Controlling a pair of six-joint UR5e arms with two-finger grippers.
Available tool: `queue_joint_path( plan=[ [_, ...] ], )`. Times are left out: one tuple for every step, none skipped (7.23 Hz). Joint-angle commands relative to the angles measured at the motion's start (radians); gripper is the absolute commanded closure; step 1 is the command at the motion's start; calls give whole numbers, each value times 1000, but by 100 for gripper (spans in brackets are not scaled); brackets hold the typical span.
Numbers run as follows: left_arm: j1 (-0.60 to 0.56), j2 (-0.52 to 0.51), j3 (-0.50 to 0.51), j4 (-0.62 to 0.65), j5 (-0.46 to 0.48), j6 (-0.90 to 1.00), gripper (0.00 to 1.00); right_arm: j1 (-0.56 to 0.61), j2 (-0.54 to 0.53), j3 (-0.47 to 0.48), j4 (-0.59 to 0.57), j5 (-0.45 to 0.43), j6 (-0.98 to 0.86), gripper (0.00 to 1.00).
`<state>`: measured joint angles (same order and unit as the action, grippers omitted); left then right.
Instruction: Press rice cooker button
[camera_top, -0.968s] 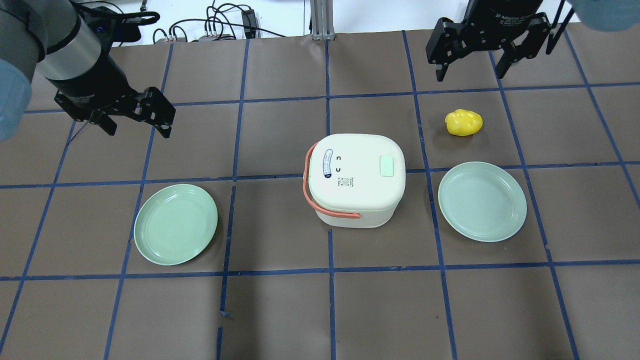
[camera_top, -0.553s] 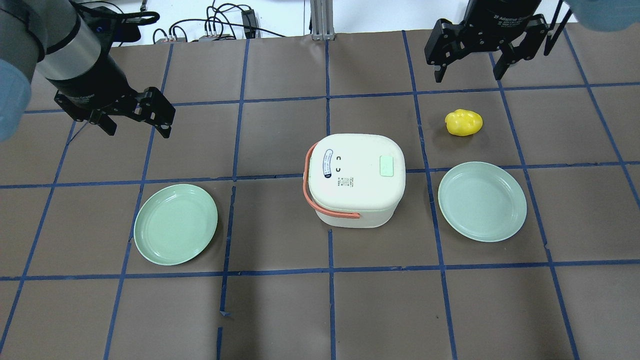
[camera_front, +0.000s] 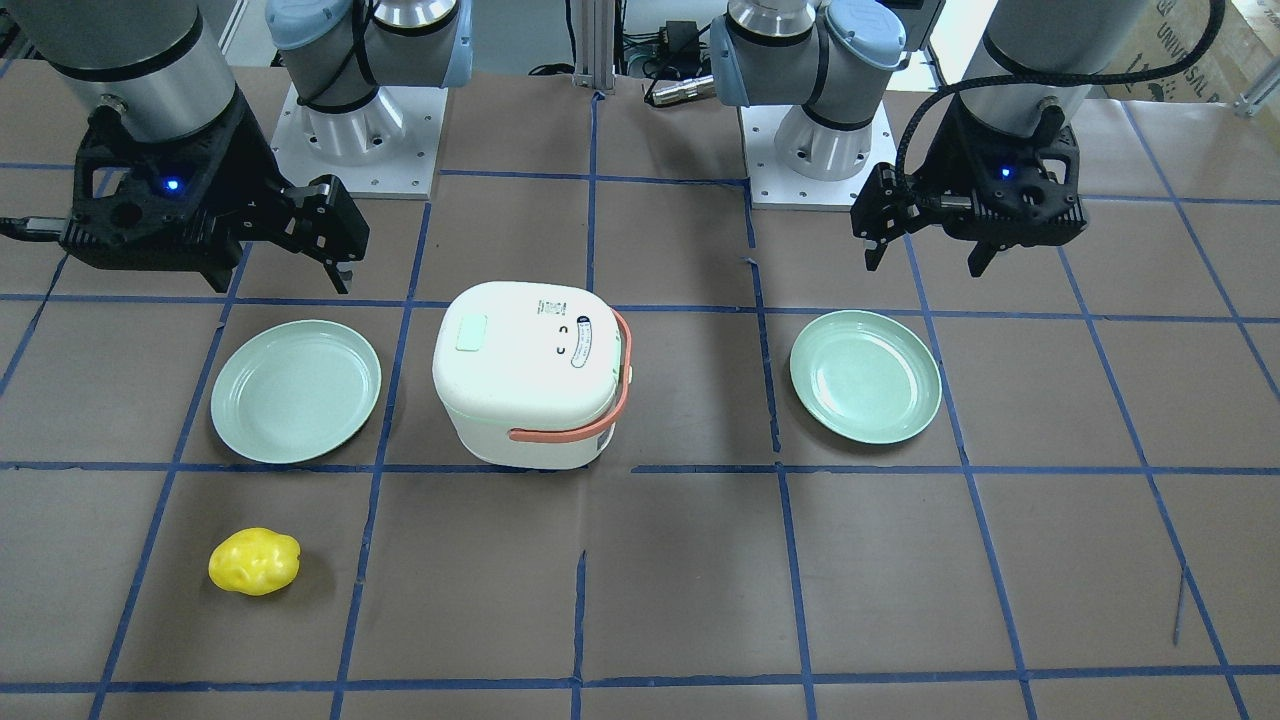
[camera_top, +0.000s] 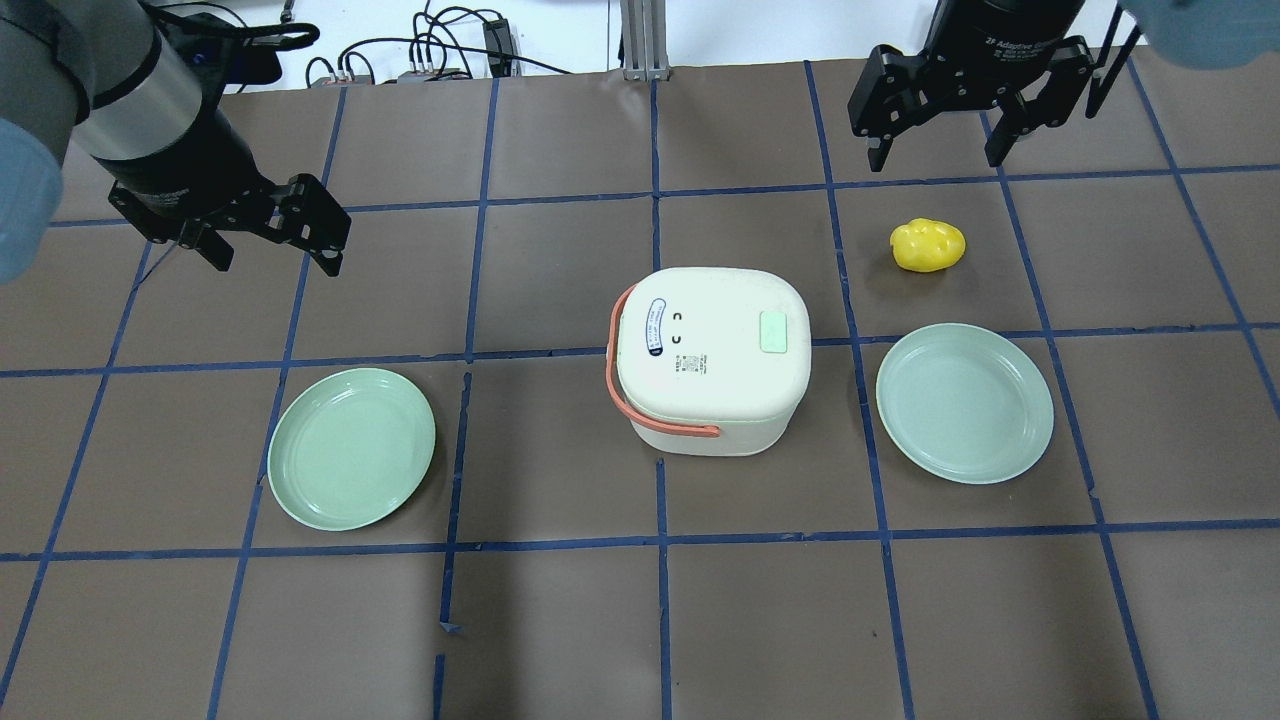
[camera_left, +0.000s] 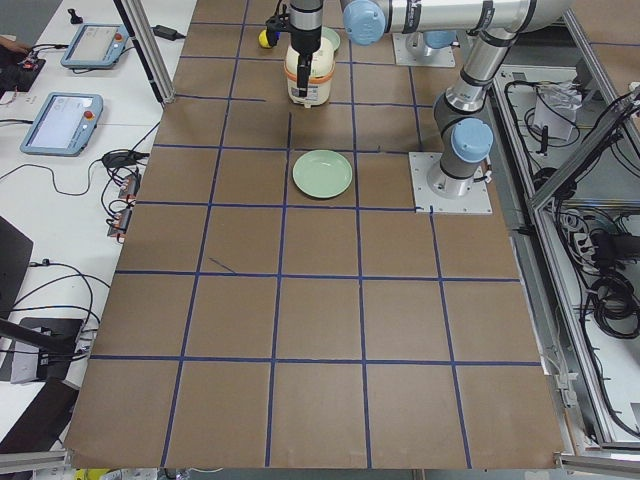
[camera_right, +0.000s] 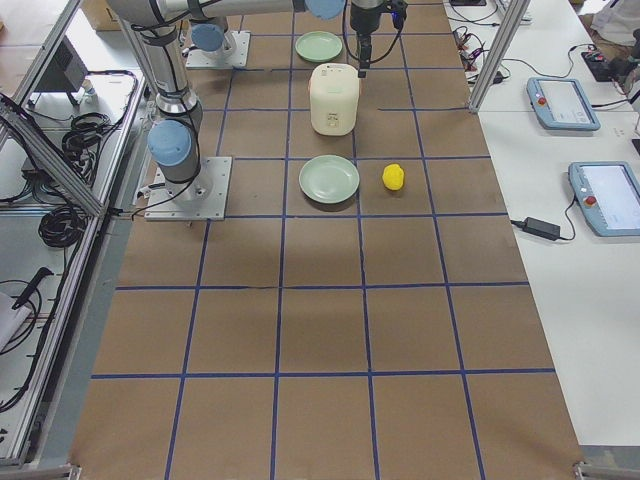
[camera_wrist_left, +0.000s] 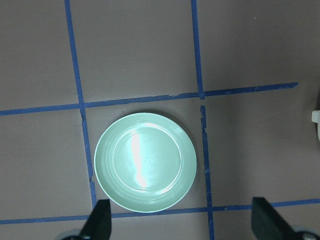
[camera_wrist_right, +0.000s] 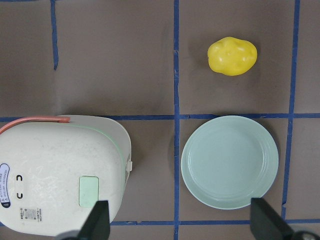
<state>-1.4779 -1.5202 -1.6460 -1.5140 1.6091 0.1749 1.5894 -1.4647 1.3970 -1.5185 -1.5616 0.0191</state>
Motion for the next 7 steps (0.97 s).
queue_joint_path(
  plan=[
    [-1,0,0,0,0,0,0,1,4,3,7,2,1,1],
    [1,0,0,0,0,0,0,1,4,5,6,3,1,1],
    [-1,0,0,0,0,0,0,1,4,7,6,2,1,1],
    [-1,0,0,0,0,0,0,1,4,7,4,5,1,0],
    [-1,0,0,0,0,0,0,1,4,8,6,3,1,1],
    [-1,2,0,0,0,0,0,3,-2,26,4,6,5,25],
    [1,2,0,0,0,0,0,23,-6,33,7,67,39,69]
  ],
)
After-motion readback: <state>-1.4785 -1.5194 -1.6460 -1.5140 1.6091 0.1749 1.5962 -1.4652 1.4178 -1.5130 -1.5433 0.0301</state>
